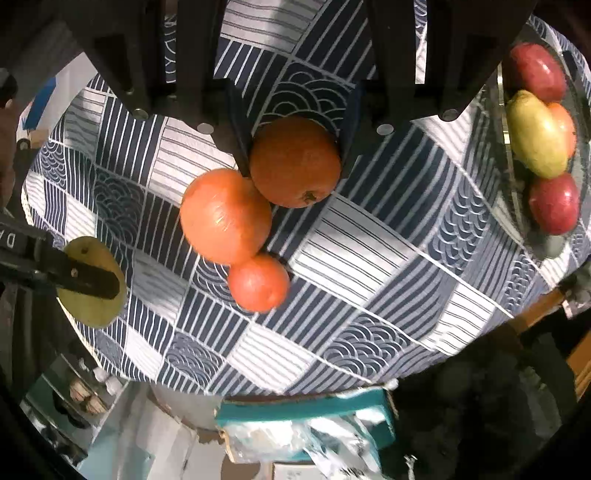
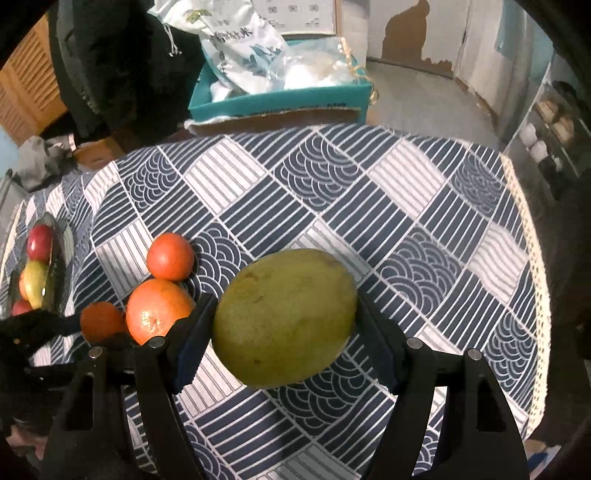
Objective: Organize fruits
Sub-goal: 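Lift the tangerine and green pear and carry them over the glass plate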
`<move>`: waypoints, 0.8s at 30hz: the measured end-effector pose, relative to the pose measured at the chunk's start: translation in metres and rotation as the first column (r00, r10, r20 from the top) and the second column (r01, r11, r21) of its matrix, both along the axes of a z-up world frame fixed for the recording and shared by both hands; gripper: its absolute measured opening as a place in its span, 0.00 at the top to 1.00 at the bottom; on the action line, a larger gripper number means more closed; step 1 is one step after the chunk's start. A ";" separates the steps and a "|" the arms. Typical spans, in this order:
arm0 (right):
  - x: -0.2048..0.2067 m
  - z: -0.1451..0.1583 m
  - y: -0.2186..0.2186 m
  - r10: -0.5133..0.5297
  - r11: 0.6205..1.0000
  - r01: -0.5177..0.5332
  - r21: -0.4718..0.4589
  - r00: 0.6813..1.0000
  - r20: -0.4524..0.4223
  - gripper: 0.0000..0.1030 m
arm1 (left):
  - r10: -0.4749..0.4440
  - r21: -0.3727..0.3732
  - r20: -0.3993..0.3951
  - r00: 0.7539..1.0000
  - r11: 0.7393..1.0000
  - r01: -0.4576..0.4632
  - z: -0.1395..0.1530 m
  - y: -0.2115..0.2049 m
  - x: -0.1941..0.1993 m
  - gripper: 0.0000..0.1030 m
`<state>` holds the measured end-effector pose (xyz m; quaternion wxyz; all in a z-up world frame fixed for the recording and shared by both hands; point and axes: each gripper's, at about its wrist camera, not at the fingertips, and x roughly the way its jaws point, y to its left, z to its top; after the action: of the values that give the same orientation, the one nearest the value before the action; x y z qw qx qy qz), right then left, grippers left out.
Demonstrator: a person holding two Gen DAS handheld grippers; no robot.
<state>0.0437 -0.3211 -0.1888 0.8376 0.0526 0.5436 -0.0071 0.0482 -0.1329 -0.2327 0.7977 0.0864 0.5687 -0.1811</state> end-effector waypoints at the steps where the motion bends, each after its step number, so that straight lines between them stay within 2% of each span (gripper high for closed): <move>1: -0.001 0.003 0.001 0.001 1.000 -0.001 -0.004 1.000 0.007 0.27 | 0.004 -0.003 0.009 1.000 1.000 -0.004 0.004 0.002 -0.001 0.57; 14: -0.010 0.050 0.019 0.055 0.997 -0.048 -0.057 0.990 0.133 0.27 | 0.049 -0.063 0.124 0.991 0.997 -0.041 0.056 0.016 -0.006 0.57; 24: -0.017 0.081 0.036 0.091 0.995 -0.082 -0.053 0.973 0.212 0.27 | 0.095 -0.127 0.192 0.977 0.989 -0.071 0.094 0.034 -0.013 0.57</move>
<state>0.0267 -0.2846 -0.1078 0.8918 0.0112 0.4516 0.0234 0.0353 -0.0988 -0.1389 0.8608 0.0323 0.4780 -0.1719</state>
